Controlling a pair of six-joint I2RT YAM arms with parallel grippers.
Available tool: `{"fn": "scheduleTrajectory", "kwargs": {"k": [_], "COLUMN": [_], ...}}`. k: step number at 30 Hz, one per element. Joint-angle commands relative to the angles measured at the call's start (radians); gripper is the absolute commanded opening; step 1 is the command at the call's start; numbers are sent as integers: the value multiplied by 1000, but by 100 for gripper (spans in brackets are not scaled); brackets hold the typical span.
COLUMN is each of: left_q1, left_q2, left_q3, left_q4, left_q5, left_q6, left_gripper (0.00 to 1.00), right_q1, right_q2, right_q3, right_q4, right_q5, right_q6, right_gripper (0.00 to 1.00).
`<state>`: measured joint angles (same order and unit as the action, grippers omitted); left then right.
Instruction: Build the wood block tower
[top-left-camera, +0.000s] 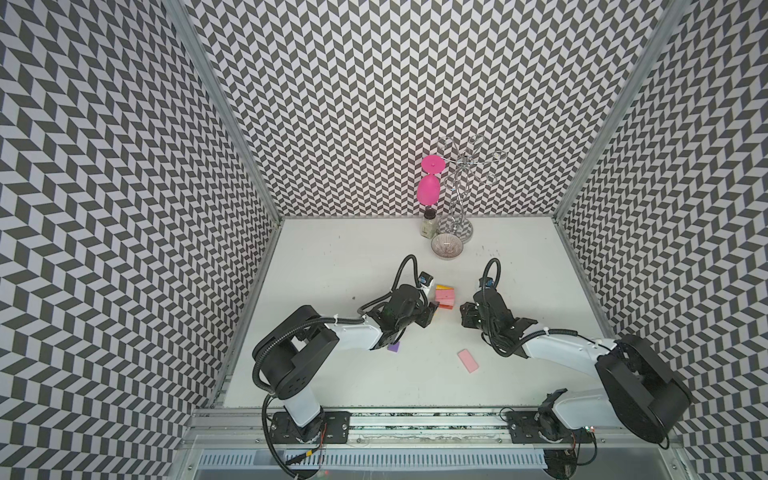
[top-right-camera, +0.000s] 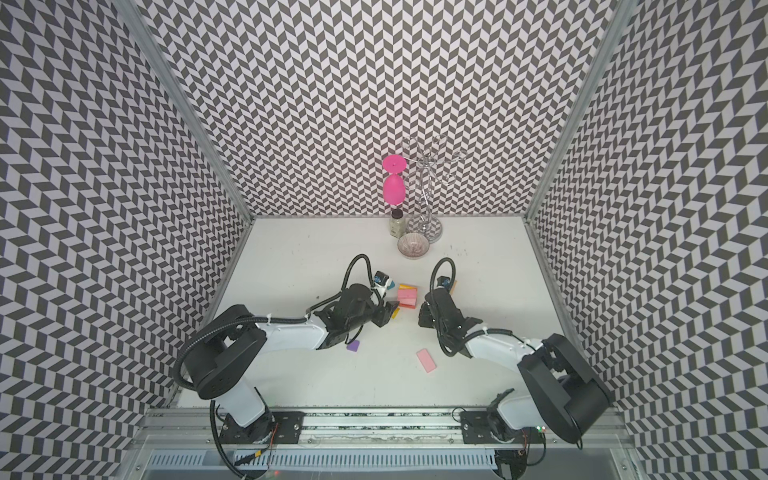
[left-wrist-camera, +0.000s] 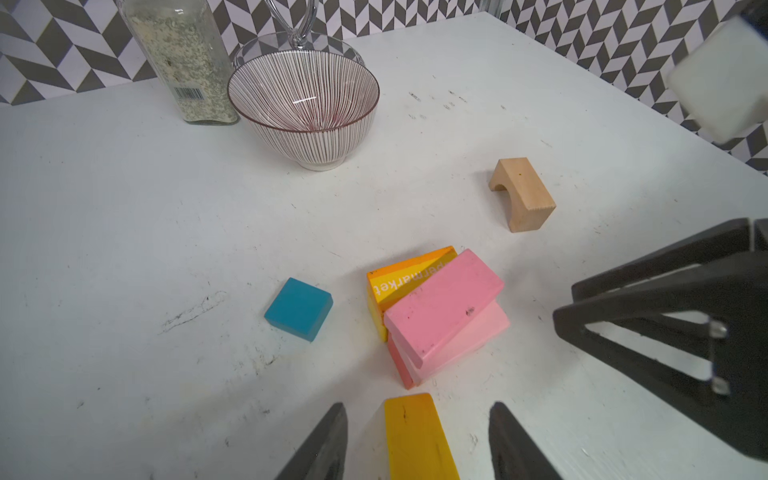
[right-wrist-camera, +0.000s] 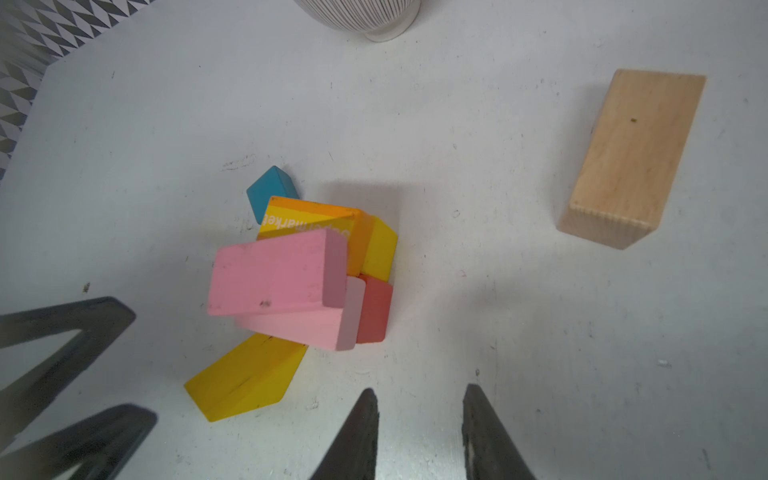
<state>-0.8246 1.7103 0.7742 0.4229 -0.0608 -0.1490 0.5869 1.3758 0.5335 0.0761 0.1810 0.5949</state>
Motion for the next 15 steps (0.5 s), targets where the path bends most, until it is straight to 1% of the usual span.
{"fn": "scheduleTrajectory", "kwargs": {"k": [1, 15], "left_q1": [-8, -12], "left_q2": [22, 95], "left_q3": [41, 112], "left_q4": [-33, -83], "left_q5": [-33, -75], "left_q6": [15, 14], "left_gripper": [56, 55], "right_q1": [-13, -38], "right_q2": [-35, -34], "right_q3": [-12, -20], "right_q4": [22, 30], "right_q5": [26, 7], "right_q6": [12, 0], "right_gripper": [34, 35]}}
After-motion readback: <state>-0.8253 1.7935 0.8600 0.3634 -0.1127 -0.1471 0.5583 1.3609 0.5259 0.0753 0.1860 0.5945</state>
